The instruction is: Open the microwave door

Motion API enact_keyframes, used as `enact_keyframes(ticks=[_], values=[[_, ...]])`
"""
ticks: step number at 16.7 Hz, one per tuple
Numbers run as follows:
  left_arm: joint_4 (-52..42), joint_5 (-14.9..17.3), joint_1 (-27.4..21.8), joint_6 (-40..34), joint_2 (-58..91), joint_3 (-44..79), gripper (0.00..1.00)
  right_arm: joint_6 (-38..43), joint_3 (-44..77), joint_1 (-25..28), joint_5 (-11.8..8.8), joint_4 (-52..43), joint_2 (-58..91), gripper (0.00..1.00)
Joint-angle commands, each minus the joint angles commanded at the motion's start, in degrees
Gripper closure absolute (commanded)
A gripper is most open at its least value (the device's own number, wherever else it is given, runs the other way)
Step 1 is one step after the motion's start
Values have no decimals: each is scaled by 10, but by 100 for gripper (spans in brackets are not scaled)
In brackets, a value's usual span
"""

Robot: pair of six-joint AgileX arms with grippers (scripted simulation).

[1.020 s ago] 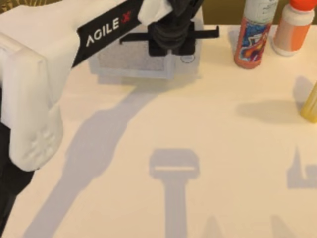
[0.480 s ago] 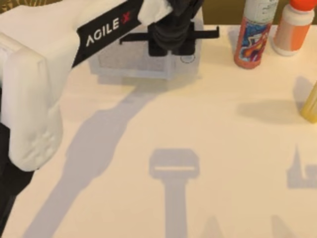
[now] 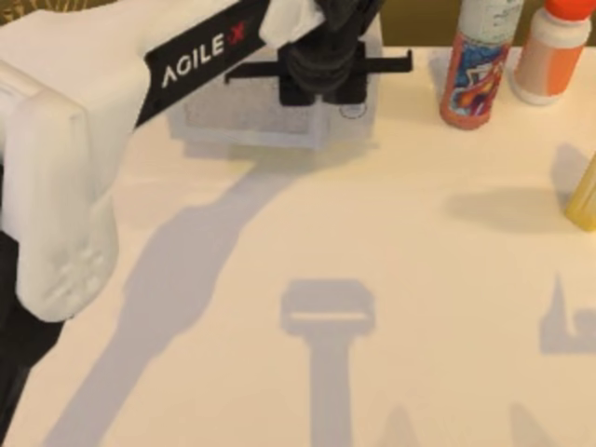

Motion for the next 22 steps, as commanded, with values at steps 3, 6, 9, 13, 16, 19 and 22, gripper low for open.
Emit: enact_keyframes(ticks=[3,6,9,13,16,19,22], values=[[0,0,0,0,0,0,100,0,0,0,0,0,0,0],[0,0,0,0,0,0,100,0,0,0,0,0,0,0],[7,4,-2,3,-5,-8,100,0,0,0,0,0,0,0],[40,14,1,33,-42,-72,100,0,0,0,0,0,0,0],[58,22,2,49,-61,-105,100,0,0,0,0,0,0,0],[58,22,2,49,-61,-105,100,0,0,0,0,0,0,0],[58,22,2,49,-61,-105,100,0,0,0,0,0,0,0]])
